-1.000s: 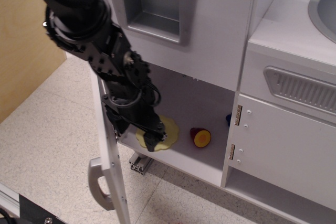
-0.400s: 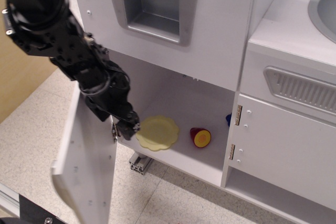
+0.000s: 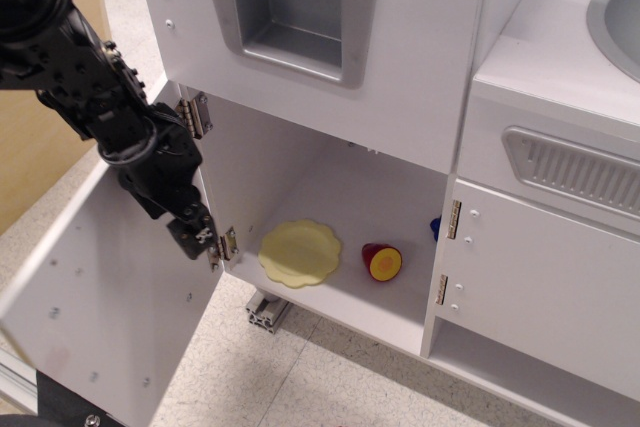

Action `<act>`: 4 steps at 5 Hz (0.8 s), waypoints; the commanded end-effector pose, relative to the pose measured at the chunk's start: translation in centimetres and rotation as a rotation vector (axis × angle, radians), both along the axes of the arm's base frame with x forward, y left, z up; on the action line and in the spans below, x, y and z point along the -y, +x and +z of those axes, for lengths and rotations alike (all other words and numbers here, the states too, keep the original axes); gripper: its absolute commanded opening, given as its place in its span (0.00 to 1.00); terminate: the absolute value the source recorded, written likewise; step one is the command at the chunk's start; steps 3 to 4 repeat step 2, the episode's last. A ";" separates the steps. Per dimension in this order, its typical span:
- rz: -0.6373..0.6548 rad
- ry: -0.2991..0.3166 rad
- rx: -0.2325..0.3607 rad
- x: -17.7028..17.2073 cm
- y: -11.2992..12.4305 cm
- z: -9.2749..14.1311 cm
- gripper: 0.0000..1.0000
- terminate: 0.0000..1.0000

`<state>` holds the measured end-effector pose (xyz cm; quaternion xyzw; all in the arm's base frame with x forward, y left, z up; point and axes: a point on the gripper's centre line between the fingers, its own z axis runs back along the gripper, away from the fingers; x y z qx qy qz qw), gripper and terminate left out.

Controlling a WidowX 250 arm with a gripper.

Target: Open low fridge

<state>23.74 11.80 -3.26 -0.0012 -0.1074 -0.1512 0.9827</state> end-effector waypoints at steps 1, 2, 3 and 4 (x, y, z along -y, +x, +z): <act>-0.072 0.060 0.028 -1.6 0.7 1.5 1.00 0.00; -0.072 0.060 0.028 -1.6 0.7 1.5 1.00 1.00; -0.072 0.060 0.028 -1.6 0.7 1.5 1.00 1.00; -0.072 0.060 0.028 -1.6 0.7 1.5 1.00 1.00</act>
